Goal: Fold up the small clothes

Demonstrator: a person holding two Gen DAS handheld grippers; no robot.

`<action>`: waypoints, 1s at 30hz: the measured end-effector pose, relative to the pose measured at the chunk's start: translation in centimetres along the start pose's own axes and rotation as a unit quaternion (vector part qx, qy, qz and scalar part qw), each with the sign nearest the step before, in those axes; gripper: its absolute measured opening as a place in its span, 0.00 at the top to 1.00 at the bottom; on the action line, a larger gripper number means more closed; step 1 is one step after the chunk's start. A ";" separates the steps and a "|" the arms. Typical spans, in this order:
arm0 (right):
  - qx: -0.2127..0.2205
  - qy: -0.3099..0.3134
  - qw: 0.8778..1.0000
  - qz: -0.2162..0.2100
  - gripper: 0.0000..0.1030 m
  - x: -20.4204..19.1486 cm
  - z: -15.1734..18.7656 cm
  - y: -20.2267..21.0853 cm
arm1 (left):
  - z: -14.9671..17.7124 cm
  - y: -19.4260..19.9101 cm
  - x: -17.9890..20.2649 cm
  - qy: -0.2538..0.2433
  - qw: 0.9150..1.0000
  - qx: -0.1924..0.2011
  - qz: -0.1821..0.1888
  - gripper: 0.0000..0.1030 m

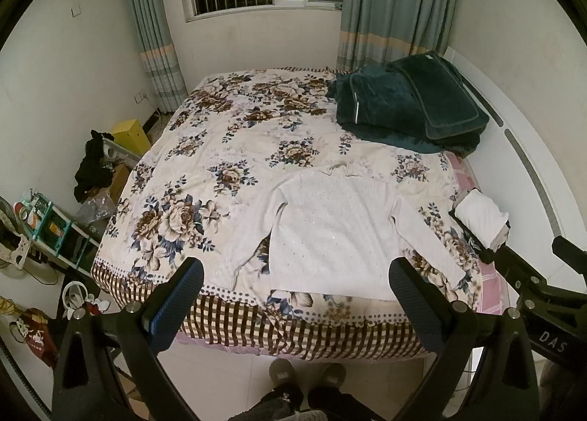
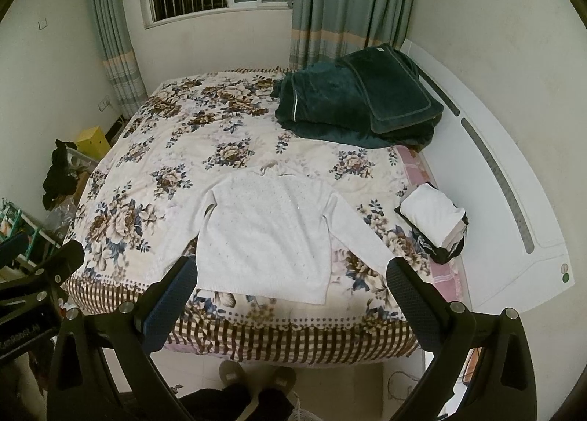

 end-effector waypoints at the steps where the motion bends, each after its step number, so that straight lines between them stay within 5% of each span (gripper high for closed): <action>1: 0.000 0.000 1.000 -0.001 0.00 0.1 0.1 -0.1 | -0.1 -0.1 -0.1 -0.001 1.000 0.000 0.000 0.00; 14: -0.007 -0.009 1.000 0.002 0.00 -0.7 -1.1 0.3 | -0.2 -1.6 -0.7 -0.001 1.000 -0.006 0.005 0.00; 19: -0.035 -0.066 0.997 -0.007 0.00 1.0 -1.6 -4.5 | -0.2 -5.7 -1.7 -0.011 1.000 0.014 -0.019 0.00; 25: -0.082 -0.190 0.976 0.064 0.00 9.8 0.3 -15.8 | 0.5 -14.6 -1.4 -0.044 0.998 -0.002 -0.042 0.00; 30: -0.133 -0.315 0.932 0.119 0.00 22.6 4.6 -26.0 | 0.4 -23.2 0.7 -0.070 0.995 -0.047 -0.057 0.00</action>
Point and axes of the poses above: each gripper's, at about its wrist camera, not at the fingertips, and y roughly against the way its jaws point, x to its right, z to its underside, the point moved 1 cm from there along -y, roughly the way its jaws point, and after that the axes turned 10 degrees about -y, right-handed, at the moved point
